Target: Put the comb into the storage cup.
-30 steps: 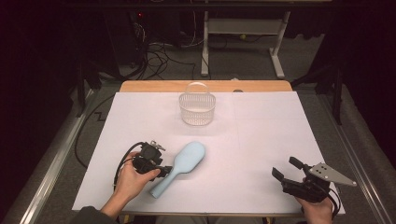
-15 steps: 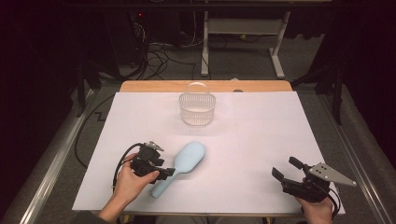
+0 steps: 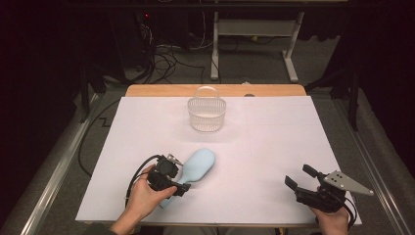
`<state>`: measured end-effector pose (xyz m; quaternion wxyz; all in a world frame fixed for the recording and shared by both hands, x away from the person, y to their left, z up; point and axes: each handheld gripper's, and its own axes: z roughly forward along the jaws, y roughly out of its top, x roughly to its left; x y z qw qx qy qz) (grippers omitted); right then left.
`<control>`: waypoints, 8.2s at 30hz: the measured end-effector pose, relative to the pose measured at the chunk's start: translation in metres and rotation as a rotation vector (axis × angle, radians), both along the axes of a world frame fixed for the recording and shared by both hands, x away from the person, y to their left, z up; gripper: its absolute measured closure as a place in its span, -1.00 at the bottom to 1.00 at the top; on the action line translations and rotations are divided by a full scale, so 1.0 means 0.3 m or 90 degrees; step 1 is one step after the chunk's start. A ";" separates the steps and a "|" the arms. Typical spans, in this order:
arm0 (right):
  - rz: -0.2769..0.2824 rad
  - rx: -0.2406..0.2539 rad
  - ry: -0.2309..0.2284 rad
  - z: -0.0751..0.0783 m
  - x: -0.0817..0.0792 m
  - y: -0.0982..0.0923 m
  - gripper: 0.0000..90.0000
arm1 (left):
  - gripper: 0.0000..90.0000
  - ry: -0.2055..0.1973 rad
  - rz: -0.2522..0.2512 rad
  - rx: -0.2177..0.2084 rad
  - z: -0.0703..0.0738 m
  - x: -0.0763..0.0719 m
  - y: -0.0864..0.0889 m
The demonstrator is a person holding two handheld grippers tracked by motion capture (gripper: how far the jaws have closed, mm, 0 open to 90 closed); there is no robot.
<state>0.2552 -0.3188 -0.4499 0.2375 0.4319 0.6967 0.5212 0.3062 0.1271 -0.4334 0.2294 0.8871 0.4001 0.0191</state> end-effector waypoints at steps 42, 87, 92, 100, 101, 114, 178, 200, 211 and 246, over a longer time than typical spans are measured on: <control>0.005 -0.001 0.003 -0.001 0.001 0.002 -0.58 | 0.44 -0.037 -0.004 0.057 -0.049 0.015 -0.057; 0.039 0.030 -0.014 0.020 -0.001 0.072 -0.58 | 0.52 -0.148 -0.052 -0.120 0.018 -0.058 -0.015; 0.071 0.018 -0.017 0.031 0.001 0.127 -0.58 | 0.52 -0.159 -0.057 -0.134 0.029 -0.070 -0.020; 0.126 0.027 -0.009 0.037 0.010 0.225 -0.61 | 0.52 -0.160 -0.069 -0.153 0.034 -0.086 -0.039; 0.132 0.032 -0.007 0.037 0.011 0.236 -0.62 | 0.52 -0.161 -0.068 -0.159 0.033 -0.089 -0.042; 0.201 0.052 0.031 0.019 0.029 0.390 -0.64 | 0.52 -0.164 -0.094 -0.164 0.016 -0.103 -0.081; 0.292 0.104 0.183 0.033 0.167 0.603 -0.56 | 0.52 -0.165 -0.112 -0.195 0.027 -0.118 -0.093; 0.331 0.175 0.202 0.073 0.181 0.580 -0.02 | 0.52 -0.170 -0.118 -0.195 0.038 -0.121 -0.086; 0.345 0.177 0.217 0.080 0.183 0.588 0.17 | 0.50 -0.173 -0.119 -0.187 0.033 -0.120 -0.087; 0.333 0.160 0.225 0.090 0.187 0.581 0.23 | -0.33 -0.210 -0.099 -0.207 0.037 -0.109 -0.069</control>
